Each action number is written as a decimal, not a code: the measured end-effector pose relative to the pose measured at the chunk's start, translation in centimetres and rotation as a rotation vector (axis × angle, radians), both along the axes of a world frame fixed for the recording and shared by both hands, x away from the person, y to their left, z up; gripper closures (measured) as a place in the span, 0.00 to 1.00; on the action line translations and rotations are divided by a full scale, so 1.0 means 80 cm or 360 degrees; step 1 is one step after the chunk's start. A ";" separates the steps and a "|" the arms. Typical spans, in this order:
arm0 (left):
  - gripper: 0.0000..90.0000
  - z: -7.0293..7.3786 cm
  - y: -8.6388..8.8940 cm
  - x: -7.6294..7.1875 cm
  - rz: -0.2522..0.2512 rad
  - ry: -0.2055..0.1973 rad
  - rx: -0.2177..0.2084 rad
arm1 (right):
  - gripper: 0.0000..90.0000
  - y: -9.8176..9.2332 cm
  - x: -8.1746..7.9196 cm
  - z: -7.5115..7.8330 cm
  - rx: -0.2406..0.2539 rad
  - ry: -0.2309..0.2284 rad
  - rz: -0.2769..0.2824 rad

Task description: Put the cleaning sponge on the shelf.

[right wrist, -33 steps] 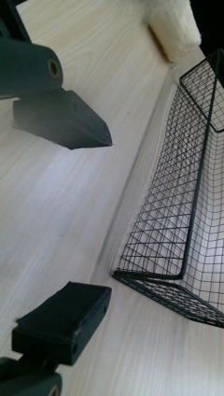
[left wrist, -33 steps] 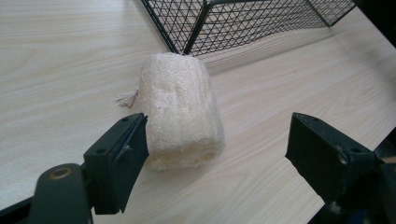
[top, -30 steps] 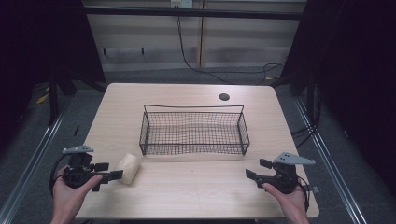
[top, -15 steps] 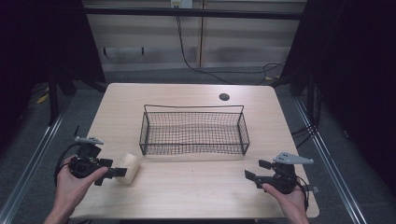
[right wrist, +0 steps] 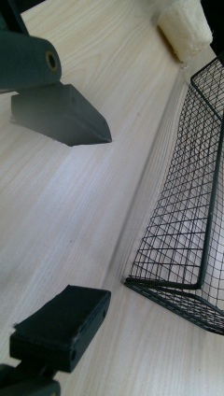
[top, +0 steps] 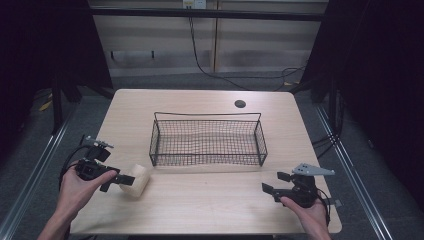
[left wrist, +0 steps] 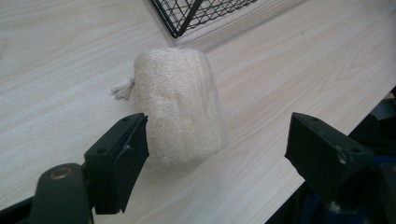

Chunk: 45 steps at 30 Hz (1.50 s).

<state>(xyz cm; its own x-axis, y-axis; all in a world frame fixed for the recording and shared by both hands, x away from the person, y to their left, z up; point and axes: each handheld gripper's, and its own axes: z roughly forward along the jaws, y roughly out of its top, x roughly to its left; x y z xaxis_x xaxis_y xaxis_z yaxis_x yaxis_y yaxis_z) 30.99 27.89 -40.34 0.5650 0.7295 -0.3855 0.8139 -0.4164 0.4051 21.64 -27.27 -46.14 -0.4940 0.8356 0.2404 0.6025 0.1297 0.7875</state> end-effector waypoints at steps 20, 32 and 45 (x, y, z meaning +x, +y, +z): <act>0.22 -0.003 -0.013 0.032 -0.0070 0.0111 0.0174 | 0.21 0.002 0.002 -0.002 -0.0008 0.0035 0.0023; 0.20 -0.021 -0.026 0.046 -0.0086 0.0185 0.0234 | 0.21 0.002 0.003 -0.003 -0.0014 0.0053 0.0031; 0.20 -0.042 -0.035 0.055 -0.0082 0.0249 0.0292 | 0.21 0.003 0.003 -0.004 -0.0019 0.0063 0.0033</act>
